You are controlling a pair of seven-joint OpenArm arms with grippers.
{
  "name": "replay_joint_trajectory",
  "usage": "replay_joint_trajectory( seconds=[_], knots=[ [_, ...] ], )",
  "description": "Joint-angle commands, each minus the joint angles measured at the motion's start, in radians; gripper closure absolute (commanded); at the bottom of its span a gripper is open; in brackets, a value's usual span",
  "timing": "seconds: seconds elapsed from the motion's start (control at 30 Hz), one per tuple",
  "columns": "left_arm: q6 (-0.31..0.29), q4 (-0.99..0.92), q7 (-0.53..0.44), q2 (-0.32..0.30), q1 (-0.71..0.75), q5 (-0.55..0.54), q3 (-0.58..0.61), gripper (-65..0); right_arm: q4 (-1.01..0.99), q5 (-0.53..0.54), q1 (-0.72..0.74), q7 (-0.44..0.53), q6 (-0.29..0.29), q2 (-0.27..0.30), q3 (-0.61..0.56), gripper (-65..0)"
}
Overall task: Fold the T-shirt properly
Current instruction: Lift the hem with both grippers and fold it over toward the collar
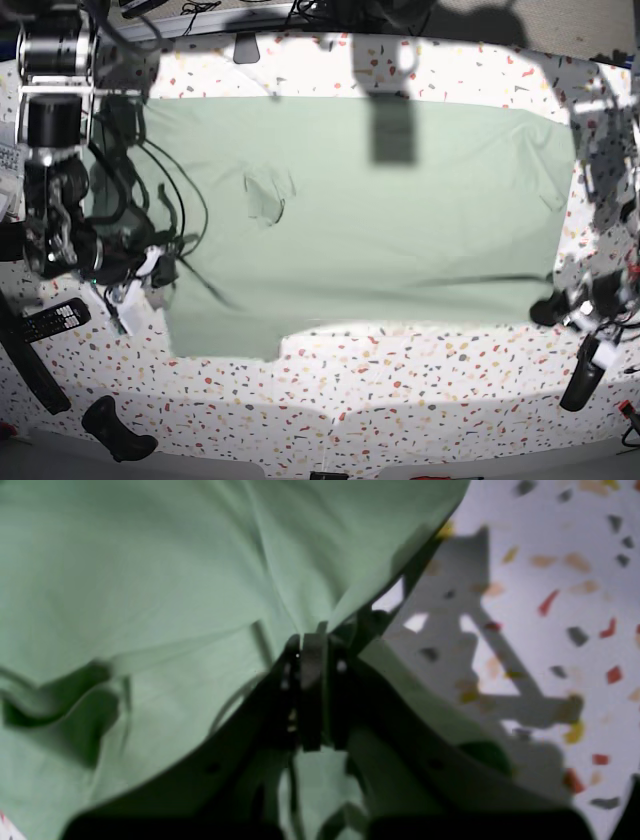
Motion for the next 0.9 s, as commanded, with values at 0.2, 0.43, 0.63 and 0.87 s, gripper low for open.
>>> replay_joint_trajectory(
  seconds=[0.2,0.43,0.63,0.87],
  knots=[
    [-0.010,0.014,0.085,-0.072,0.039,-0.195,-0.005,0.0,0.203,0.011,-0.096,-0.059,0.000,0.019,0.167,0.0],
    [-0.010,0.014,0.181,-0.074,0.079,-0.330,-0.005,0.0,0.313,0.011,-0.163,-0.095,0.003,0.018,0.245,0.0],
    [-0.010,0.014,0.270,-0.082,0.081,-0.352,-0.005,0.0,0.321,0.037,-0.162,-0.184,0.000,0.018,0.246,0.0],
    [-0.010,0.014,0.356,-0.087,0.081,-0.387,-0.005,0.0,0.321,0.025,-0.162,-0.231,-0.060,0.016,0.248,0.0]
  ],
)
